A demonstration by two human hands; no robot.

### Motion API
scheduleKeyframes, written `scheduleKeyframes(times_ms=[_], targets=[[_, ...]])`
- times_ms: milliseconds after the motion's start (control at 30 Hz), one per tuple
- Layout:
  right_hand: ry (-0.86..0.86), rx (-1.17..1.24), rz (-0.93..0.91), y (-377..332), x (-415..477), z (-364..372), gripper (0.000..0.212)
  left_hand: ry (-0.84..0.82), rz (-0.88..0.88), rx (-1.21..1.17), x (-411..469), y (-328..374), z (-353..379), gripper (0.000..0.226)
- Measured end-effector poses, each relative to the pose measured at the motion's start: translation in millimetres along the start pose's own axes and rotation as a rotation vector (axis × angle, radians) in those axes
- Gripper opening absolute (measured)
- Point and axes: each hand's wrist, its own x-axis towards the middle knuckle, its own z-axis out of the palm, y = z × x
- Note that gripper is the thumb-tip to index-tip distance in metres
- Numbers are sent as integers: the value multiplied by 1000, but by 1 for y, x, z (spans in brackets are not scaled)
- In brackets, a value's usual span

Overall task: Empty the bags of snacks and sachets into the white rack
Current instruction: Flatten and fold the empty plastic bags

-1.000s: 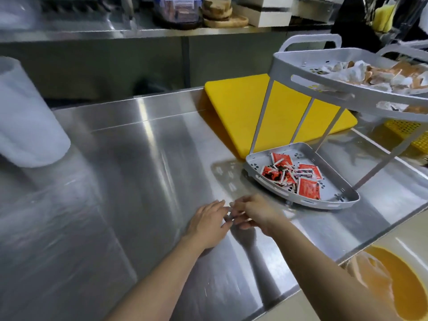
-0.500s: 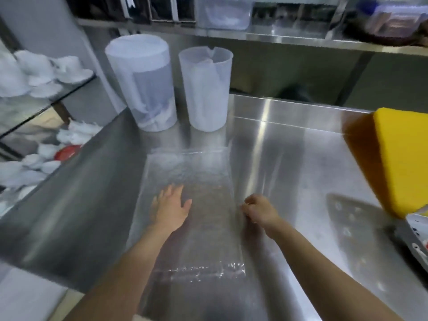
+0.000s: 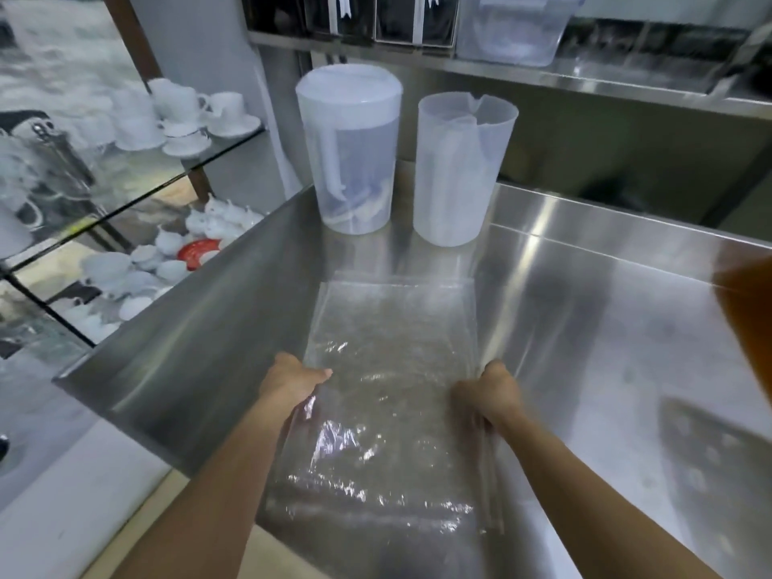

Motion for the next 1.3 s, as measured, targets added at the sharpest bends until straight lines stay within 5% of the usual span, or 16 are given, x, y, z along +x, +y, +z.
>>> scheduleKeyframes(times_ms=[133,233,467,600,700,800,833,900,1033,1300], targets=[[-21,-9,-41,11,-1,-10,18,-235,-48,-226,-6,6,10,26],[-65,50,-80,17,-2,-22,38,-369,-51,-427,-16,17,16,10],[-100,615,-184,53,-6,-62,17,-401,255,-276,-48,50,26,60],[-229,793,-191,71,-13,-86,20,-556,245,-396,-45,50,38,86],[-141,781,-198,82,-13,-92,28,-522,205,-373,-48,56,51,62],[-87,856,-141,95,-11,-98,7,-481,239,-415,-49,59,61,19],[-80,881,-131,98,-11,-100,23,-484,257,-410,-51,60,63,15],[-67,878,-108,97,-17,-109,42,-484,285,-394,-55,64,64,21],[-7,827,-134,100,-17,-120,7,-482,327,-405,-56,69,69,17],[29,802,-180,101,-22,-134,21,-538,342,-441,-55,74,76,8]])
